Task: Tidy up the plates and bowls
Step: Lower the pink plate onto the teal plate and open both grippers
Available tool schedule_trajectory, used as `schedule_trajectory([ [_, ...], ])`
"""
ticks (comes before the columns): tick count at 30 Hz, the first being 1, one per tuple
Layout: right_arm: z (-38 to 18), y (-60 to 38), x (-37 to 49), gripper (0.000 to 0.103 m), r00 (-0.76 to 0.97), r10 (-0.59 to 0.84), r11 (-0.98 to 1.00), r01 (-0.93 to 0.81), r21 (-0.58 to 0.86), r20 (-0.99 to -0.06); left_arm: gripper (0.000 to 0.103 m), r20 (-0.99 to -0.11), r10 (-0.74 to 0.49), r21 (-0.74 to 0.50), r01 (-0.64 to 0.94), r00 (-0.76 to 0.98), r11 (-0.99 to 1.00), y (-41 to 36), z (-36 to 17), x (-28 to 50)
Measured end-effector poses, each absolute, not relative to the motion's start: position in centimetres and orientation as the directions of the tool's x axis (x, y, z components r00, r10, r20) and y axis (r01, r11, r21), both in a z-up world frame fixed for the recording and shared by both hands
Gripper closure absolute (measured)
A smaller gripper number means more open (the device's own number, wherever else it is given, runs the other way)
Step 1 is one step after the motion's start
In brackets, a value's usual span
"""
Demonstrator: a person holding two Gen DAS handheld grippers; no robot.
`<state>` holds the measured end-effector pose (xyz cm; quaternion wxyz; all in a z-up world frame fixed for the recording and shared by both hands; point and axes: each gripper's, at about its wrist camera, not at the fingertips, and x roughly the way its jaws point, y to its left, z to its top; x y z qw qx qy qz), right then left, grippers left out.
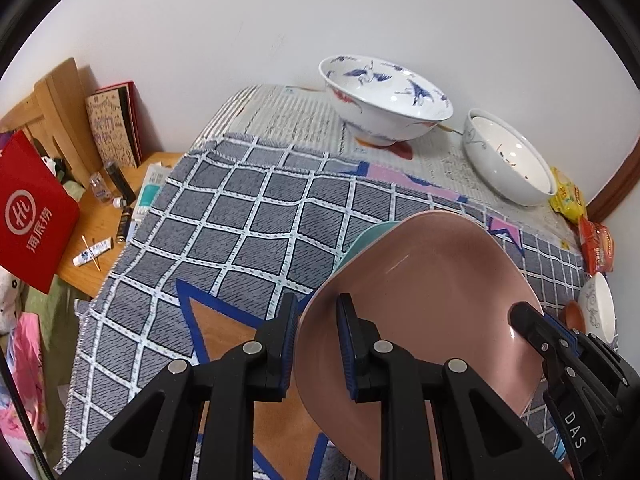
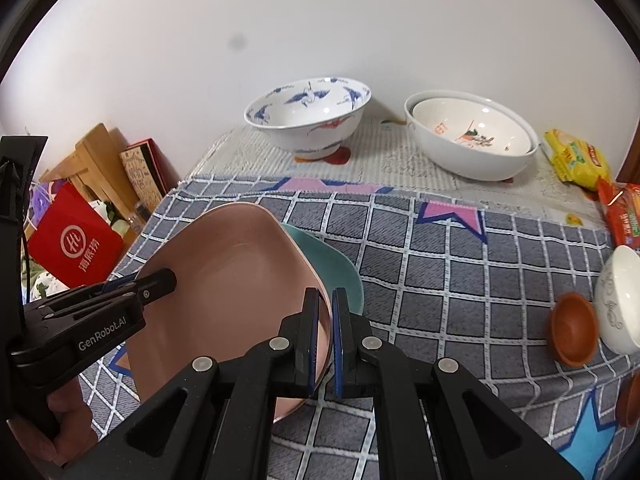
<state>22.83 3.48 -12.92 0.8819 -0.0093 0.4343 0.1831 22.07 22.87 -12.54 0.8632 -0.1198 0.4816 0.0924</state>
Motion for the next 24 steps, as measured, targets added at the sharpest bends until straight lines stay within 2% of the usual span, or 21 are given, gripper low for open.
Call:
schedule_trajectory([
  [24,-16.6,4.9,27.8,0.091,0.521,0.254,0.910,-0.414,0.020,-0.815,0.084,-0.876,0.040,-0.106,-0.274,0.480,0.956,22.2,-15.4,24.4],
])
